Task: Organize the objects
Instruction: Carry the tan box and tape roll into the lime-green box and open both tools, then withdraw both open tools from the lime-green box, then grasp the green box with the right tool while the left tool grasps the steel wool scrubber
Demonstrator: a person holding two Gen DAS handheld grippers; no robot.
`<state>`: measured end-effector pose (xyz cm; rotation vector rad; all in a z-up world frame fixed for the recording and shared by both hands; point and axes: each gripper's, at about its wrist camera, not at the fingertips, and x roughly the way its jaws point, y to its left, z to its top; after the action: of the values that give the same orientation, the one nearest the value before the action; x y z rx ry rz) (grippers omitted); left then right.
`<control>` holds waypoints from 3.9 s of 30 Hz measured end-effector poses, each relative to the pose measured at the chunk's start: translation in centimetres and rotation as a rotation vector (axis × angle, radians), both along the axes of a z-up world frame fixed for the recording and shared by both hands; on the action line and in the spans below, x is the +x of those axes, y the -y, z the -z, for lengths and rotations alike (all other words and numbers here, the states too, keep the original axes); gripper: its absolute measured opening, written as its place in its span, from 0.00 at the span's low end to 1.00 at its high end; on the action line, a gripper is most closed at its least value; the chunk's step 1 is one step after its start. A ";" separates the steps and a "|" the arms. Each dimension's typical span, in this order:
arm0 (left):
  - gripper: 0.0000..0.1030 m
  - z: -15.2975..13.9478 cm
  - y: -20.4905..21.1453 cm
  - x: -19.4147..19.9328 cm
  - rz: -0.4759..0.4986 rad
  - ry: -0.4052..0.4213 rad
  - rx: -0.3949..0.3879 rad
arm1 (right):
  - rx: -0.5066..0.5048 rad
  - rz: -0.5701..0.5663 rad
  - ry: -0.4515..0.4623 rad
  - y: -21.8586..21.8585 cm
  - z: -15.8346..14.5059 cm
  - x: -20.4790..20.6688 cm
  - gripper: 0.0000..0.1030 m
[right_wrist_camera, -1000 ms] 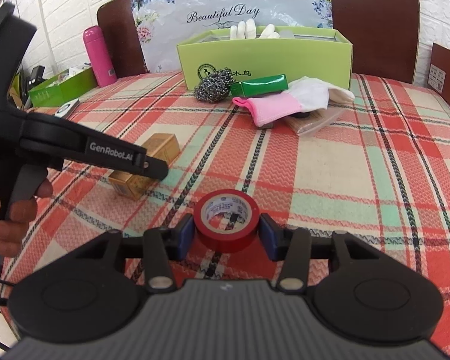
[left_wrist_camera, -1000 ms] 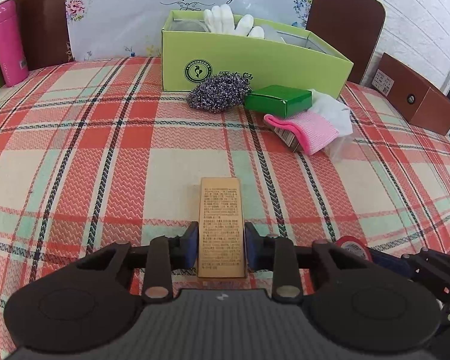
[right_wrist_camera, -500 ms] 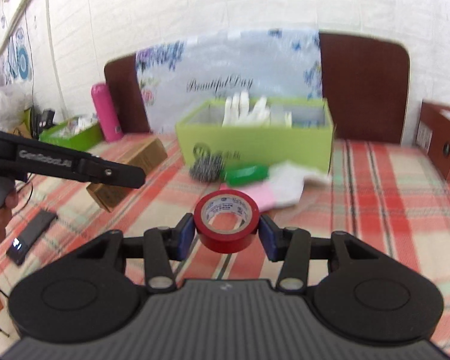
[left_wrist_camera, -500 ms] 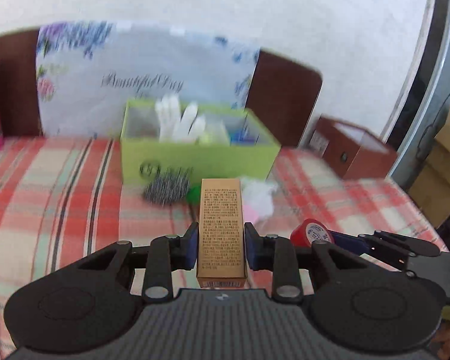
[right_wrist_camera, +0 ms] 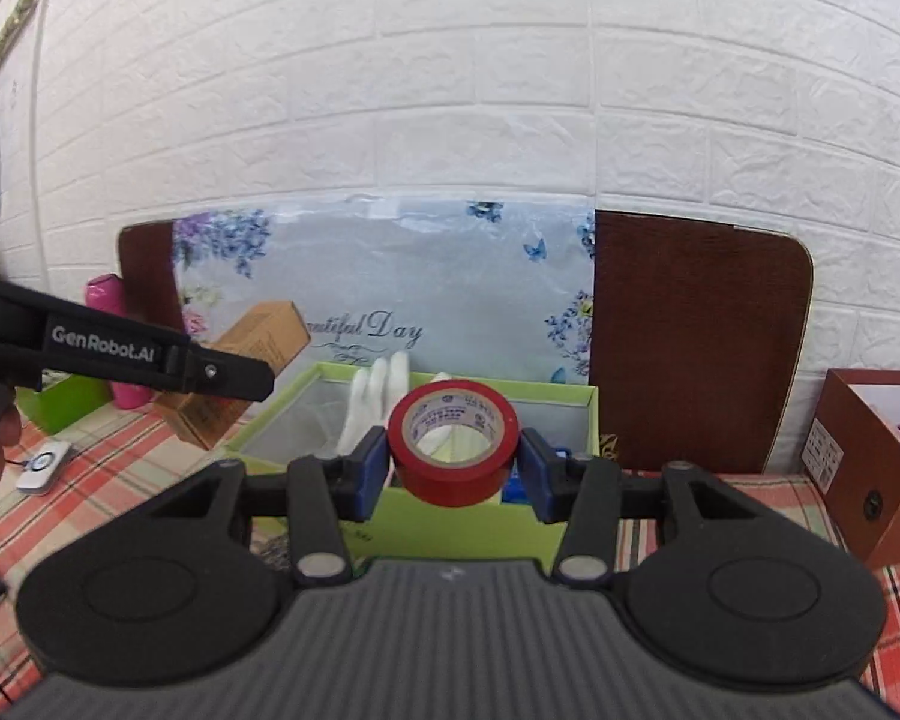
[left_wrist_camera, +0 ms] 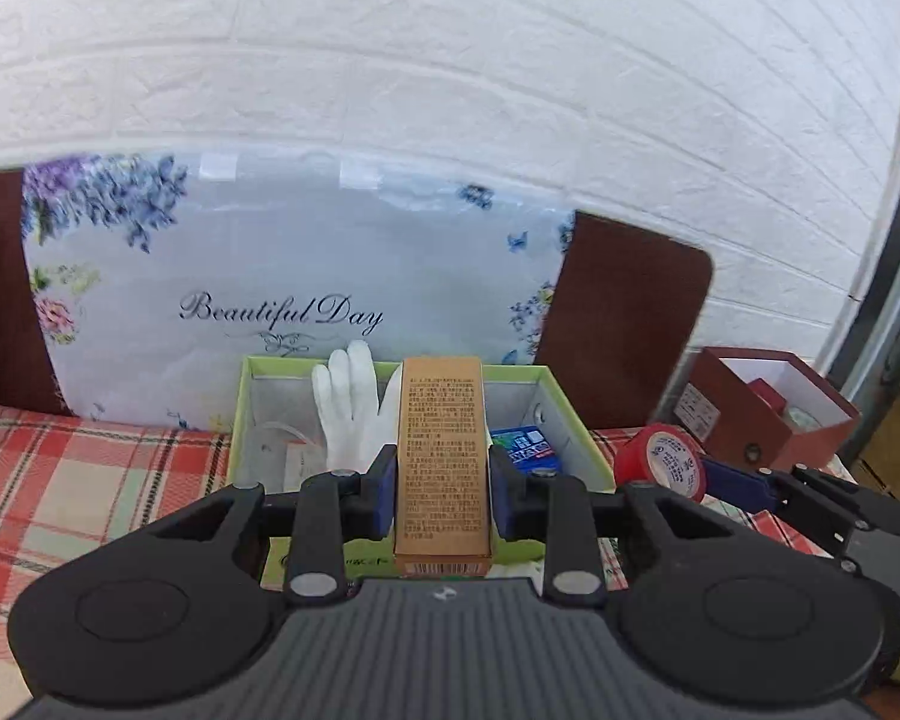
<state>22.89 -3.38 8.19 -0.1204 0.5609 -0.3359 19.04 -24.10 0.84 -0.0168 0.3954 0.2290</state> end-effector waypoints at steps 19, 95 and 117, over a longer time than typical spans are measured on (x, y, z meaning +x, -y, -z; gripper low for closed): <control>0.81 5.7 0.0 6.8 -0.179 0.028 0.165 | -0.049 0.053 -0.080 -1.8 6.8 8.8 0.84; 0.82 11.7 -6.0 -6.8 -0.201 -0.160 -0.021 | -0.091 -0.119 -0.122 -4.1 11.2 -5.1 0.61; 0.08 12.7 -3.7 -3.0 -0.031 -0.257 -0.039 | -0.014 -0.168 -0.194 -1.1 11.8 -15.1 0.59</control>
<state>19.89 0.37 -4.50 -0.2113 0.8064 -0.3035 3.93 -22.97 -10.94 -0.0420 0.5897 0.3953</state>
